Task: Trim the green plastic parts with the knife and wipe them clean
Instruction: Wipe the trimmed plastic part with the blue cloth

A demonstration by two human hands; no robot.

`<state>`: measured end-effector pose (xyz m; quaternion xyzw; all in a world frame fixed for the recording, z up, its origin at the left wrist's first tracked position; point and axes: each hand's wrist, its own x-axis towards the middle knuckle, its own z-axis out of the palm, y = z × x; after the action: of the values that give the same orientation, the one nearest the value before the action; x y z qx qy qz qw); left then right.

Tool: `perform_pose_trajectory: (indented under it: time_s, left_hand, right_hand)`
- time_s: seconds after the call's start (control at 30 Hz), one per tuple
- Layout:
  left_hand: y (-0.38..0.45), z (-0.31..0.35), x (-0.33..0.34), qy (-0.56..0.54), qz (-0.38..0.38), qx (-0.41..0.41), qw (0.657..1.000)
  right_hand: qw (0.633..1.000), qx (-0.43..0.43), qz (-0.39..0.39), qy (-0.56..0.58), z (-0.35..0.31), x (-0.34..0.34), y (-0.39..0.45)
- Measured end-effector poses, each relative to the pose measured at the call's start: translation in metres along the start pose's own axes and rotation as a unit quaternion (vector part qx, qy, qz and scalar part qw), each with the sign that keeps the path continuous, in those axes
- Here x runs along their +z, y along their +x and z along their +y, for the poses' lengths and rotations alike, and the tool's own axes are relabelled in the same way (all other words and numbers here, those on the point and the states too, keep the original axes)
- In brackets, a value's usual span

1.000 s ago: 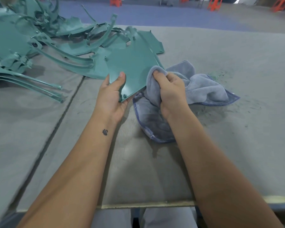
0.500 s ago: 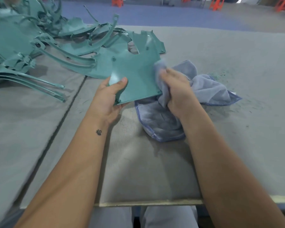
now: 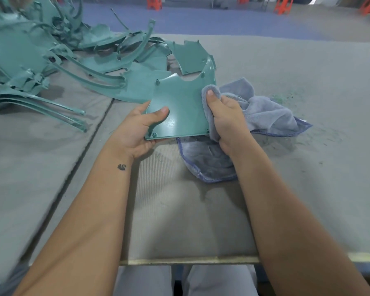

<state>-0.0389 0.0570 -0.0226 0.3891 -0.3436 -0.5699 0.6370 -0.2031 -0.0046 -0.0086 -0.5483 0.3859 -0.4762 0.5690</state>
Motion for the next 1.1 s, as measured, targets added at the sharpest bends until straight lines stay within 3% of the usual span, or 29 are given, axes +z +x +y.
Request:
perform_pose_trajectory:
  time_s: [0.3, 0.43, 0.53, 0.63, 0.77, 0.9, 1.0, 1.1]
  left_hand:
    - [-0.002, 0.003, -0.004, 0.008, -0.034, -0.021, 0.999]
    - [-0.005, 0.001, 0.002, 0.009, -0.003, -0.011, 1.000]
    - [-0.003, 0.002, 0.002, -0.066, 0.048, 0.012, 0.997]
    - [-0.002, 0.002, 0.000, -0.140, 0.011, 0.027, 0.990]
    - [-0.003, -0.008, 0.011, -0.021, -0.070, 0.006, 0.997]
    - [0.004, -0.018, 0.025, 0.014, -0.001, 0.061, 0.998]
    - [0.010, -0.019, 0.024, -0.002, 0.084, 0.097, 0.992]
    - [0.012, -0.015, 0.017, -0.001, 0.114, 0.126, 0.986]
  right_hand:
    - [0.999, -0.019, 0.015, -0.029, -0.005, 0.000, -0.004]
    - [0.997, -0.033, 0.031, -0.068, -0.004, 0.001, -0.002]
    - [0.994, -0.031, 0.069, -0.074, -0.001, 0.004, 0.001]
    - [0.993, -0.022, 0.117, 0.003, 0.003, -0.003, 0.009]
    - [0.982, -0.022, 0.164, 0.094, 0.004, -0.009, 0.017]
    - [0.995, 0.000, 0.100, -0.012, 0.008, -0.001, 0.013]
    - [0.991, -0.050, -0.021, -0.122, 0.008, 0.002, 0.002]
    - [0.969, -0.099, -0.035, -0.222, 0.008, 0.004, -0.003]
